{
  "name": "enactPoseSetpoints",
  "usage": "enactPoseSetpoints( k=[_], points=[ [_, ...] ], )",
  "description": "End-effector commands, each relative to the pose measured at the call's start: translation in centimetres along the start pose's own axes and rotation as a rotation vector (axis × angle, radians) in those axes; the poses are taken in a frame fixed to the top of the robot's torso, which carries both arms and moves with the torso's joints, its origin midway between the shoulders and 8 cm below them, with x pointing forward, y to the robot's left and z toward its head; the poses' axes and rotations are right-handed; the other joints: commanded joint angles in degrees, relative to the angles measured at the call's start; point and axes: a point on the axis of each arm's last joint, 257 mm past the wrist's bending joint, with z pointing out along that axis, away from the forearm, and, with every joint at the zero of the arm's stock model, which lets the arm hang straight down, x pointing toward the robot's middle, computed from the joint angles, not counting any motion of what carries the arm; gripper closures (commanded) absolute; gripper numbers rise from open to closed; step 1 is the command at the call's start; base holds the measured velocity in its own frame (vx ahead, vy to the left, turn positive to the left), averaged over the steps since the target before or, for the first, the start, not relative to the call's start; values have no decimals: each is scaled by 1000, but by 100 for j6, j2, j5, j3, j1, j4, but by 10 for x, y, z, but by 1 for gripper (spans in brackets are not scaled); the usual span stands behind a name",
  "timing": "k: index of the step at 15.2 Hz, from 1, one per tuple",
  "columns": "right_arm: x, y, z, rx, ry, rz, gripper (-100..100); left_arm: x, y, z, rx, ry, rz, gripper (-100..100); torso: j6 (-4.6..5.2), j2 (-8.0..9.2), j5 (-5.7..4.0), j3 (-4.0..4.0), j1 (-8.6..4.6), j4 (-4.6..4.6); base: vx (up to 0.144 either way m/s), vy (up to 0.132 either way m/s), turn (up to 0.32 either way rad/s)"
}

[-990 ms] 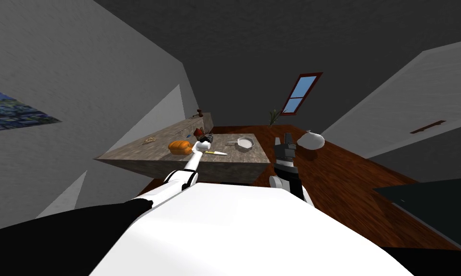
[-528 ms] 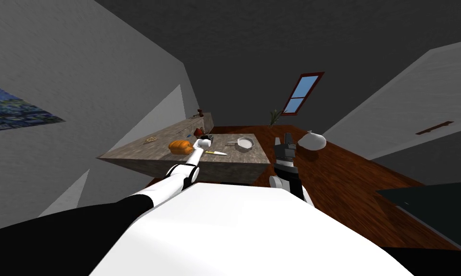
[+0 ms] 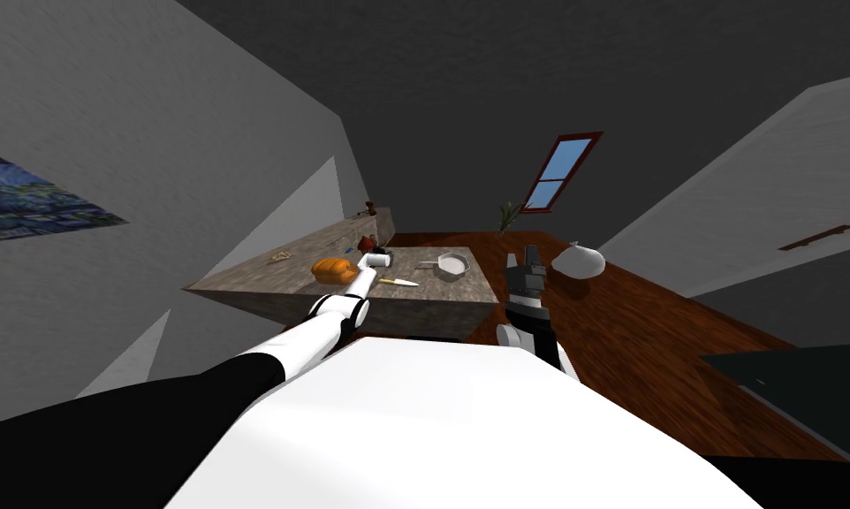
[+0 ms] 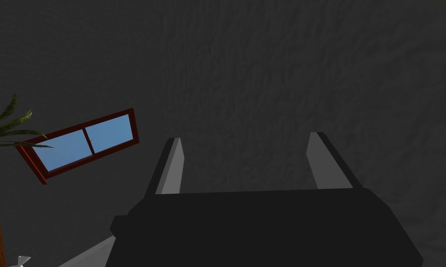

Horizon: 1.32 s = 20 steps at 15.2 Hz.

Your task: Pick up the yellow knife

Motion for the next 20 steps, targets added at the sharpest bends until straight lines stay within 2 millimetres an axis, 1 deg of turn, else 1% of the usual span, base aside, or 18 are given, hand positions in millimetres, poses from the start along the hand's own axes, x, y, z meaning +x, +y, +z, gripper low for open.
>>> enactPoseSetpoints(
  k=[1, 2, 3, 4, 5, 6, 8, 9, 10, 11, 12, 13, 14, 15, 16, 20],
  points=[
    [0, 0, 0, 0, 0, 0, 0, 3, -2, 0, -49, 12, -11, -100, 0, 0, 0, 0, 0, 0, 5, -16, 31],
    [0, 0, 0, 0, 0, 0, 0, 2, 12, 2, -88, 13, -14, -100, 0, 0, -1, 0, -1, 1, 9, -18, 31],
    [0, 0, 0, 0, 0, 0, 0, 2, 20, 3, -113, 14, -15, -100, 0, -1, 0, 0, -2, 0, 7, -15, 12],
    [0, 0, 0, 0, 0, 0, 0, 2, 20, 3, -113, 14, -15, -100, -1, 0, 0, 0, -1, -1, 3, -9, 0],
    [0, 0, 0, 0, 0, 0, 0, 5, 16, 2, -148, 24, -25, -100, -1, 1, 0, 0, 1, 0, 4, -12, 34],
    [0, 0, 0, 0, 0, 0, 0, 4, 29, 3, -182, 24, -28, -100, 0, 0, 0, 1, 1, 1, 7, -15, 37],
    [0, 0, 0, 0, 0, 0, 0, 4, 32, 2, -193, 25, -28, -100, -1, 1, 0, 0, 0, 0, 4, -10, 6],
    [0, 0, 0, 0, 0, 0, 0, 7, 31, 0, -234, 37, -38, -100, -1, 2, 1, 1, 2, 0, 5, -13, 29],
    [0, 0, 0, 0, 0, 0, 0, 7, 42, 0, -267, 37, -40, -100, 0, 1, 0, 1, 0, 1, 10, -18, 34],
    [0, 0, 0, 0, 0, 0, 0, 7, 43, 0, -271, 38, -40, -100, -1, 0, 0, 0, -1, 0, 8, -13, 17],
    [0, 0, 0, 0, 0, 0, 0, 11, 37, -4, -298, 50, -48, -100, -1, 0, 0, 0, 0, 0, 8, -13, 35],
    [0, 0, 0, 0, 0, 0, 0, 11, 52, -4, -339, 50, -52, -100, 0, 0, -1, 0, -1, 1, 8, -14, 38],
    [0, 0, 0, 0, 0, 0, 0, 11, 54, -5, -346, 50, -53, -100, -1, 0, 0, 0, -1, 0, 6, -12, 15],
    [0, 0, 0, 0, 0, 0, 0, 14, 52, -9, -377, 61, -62, -100, -1, 1, 1, 0, 0, -1, 6, -15, 33],
    [0, 0, 0, 0, 0, 0, 0, 14, 62, -10, -408, 62, -65, -100, 0, 0, -1, 0, -1, 1, 7, -17, 35],
    [0, 0, 0, 0, 0, 0, 0, 18, 75, -18, -487, 76, -76, -100, -1, 1, 0, 1, 1, 0, 6, -11, 21]
  ],
)
